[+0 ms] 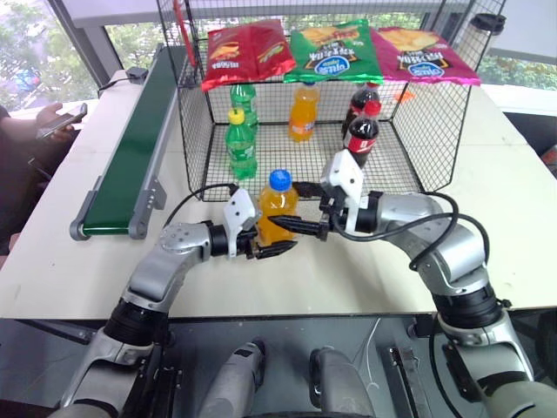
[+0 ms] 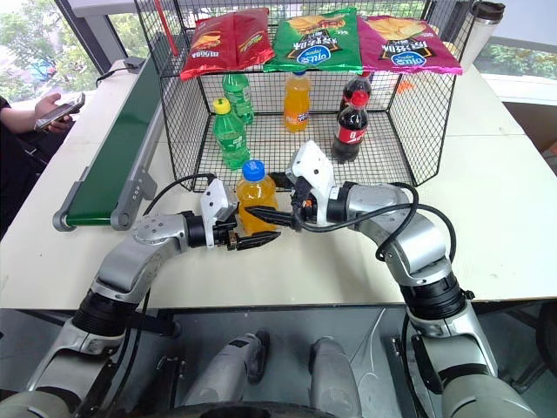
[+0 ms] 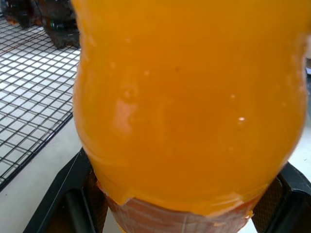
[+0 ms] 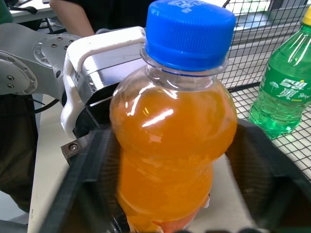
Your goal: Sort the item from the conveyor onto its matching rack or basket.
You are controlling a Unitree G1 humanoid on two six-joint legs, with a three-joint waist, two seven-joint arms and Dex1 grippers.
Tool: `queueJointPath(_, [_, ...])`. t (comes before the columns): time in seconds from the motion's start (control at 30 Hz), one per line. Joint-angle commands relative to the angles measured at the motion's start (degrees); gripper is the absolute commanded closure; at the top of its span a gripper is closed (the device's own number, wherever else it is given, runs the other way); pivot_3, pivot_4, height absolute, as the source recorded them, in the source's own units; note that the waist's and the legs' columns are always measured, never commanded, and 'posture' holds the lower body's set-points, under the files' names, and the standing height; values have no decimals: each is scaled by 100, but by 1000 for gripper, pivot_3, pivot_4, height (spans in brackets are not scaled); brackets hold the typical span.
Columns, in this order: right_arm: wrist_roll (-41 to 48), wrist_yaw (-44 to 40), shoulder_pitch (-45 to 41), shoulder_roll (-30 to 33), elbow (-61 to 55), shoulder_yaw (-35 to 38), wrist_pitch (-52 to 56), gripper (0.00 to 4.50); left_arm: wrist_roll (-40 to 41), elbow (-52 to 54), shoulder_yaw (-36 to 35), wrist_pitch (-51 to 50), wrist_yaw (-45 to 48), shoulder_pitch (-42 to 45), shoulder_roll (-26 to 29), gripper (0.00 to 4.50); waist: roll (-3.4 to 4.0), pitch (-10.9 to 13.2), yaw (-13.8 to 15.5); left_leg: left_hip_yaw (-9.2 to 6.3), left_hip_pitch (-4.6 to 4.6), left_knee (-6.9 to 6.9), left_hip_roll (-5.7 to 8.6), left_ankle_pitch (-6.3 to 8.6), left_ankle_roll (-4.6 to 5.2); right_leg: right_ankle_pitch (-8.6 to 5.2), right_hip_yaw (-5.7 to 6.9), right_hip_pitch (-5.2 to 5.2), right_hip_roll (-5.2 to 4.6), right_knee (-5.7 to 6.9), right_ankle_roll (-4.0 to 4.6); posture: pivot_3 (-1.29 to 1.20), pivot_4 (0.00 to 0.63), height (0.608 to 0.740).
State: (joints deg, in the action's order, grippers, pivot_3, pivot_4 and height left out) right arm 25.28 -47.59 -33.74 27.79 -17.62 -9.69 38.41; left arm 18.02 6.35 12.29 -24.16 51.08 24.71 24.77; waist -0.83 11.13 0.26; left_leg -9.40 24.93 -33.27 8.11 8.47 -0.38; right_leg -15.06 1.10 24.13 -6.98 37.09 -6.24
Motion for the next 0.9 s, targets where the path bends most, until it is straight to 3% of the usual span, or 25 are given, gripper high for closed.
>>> queueJointPath(0.03, [35,122,-163,-40,-108,194,-76,2165,33,182,41,210,150,98,-53,1521,0,0,0,0,0,0,0,0,0,0,0,0,0,0,0,0,150,739])
queueJointPath(0.23, [9,166,-160,-24,-133,196,-44,2165,12,158,28,203,139,107,-51,1521,0,0,-2,0,0,-1,0,0,0,1,0,0,0,0,-1,0,150,739])
queueJointPath(0.3, [5,172,-155,-19,-144,194,-36,2165,57,109,14,194,193,127,-58,495,0,0,-1,0,0,-2,0,0,0,2,0,0,0,1,-1,0,150,739])
queueJointPath(0.37, [-2,190,-158,-18,-144,191,-30,2165,61,93,14,190,236,138,-46,28,0,0,-1,0,0,-3,0,-1,0,3,0,-1,1,2,-1,0,150,739])
queueJointPath(0.67, [-51,263,-192,-26,-81,184,-71,2165,-397,-59,-68,485,-77,52,28,28,0,0,-4,0,0,-9,0,-1,0,5,0,-2,1,2,-1,0,150,739])
queueJointPath(0.9, [-237,542,-324,-134,166,249,-195,2165,-59,454,-583,107,-161,-364,362,28,0,0,-79,-1,0,-9,0,-1,0,7,0,-1,2,4,0,0,150,739])
